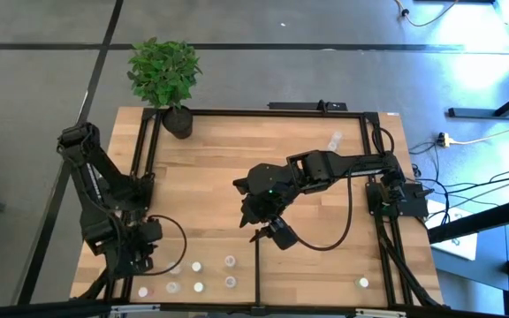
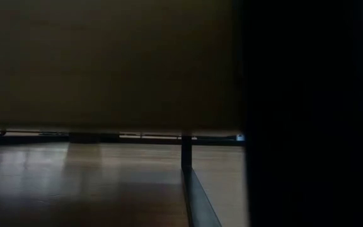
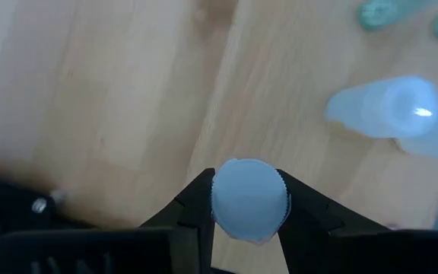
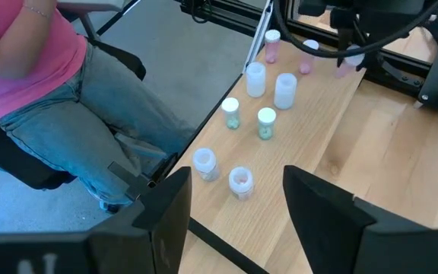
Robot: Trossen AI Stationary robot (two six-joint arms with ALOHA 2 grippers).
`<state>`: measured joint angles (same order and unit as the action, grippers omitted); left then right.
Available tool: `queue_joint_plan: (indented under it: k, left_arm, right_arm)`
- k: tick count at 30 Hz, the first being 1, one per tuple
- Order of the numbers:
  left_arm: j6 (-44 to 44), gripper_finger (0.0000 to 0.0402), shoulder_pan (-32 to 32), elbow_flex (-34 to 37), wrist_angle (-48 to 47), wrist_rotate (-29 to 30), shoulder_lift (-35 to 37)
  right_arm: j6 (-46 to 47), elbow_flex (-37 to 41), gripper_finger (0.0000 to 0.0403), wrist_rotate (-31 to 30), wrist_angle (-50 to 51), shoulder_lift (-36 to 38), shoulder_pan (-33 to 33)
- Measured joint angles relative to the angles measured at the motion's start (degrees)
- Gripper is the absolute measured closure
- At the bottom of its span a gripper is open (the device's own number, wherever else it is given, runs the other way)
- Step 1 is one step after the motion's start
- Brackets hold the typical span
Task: Pick and place medicine bottles onto shelf by color
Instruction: Put the pink pill bottle on the shelf aligned with the other pink pill bottles
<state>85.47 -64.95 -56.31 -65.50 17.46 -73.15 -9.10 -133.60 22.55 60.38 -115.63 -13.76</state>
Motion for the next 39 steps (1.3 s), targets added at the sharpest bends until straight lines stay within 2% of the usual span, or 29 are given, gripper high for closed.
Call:
queue_joint_plan:
  k: [9, 39]
  left_arm:
    - [5.28, 0.0301, -1.59, 0.0, -0.95, -0.37, -2.19]
    - [9.39, 0.0301, -2.73, 1.5, 2.42, -1.93, -7.21]
  right_arm:
    - [0.0, 0.0, 0.0193, 0.02, 0.0, 0.0, 0.0]
    - [0.0, 0.0, 0.0193, 0.0, -0.17, 0.0, 0.02]
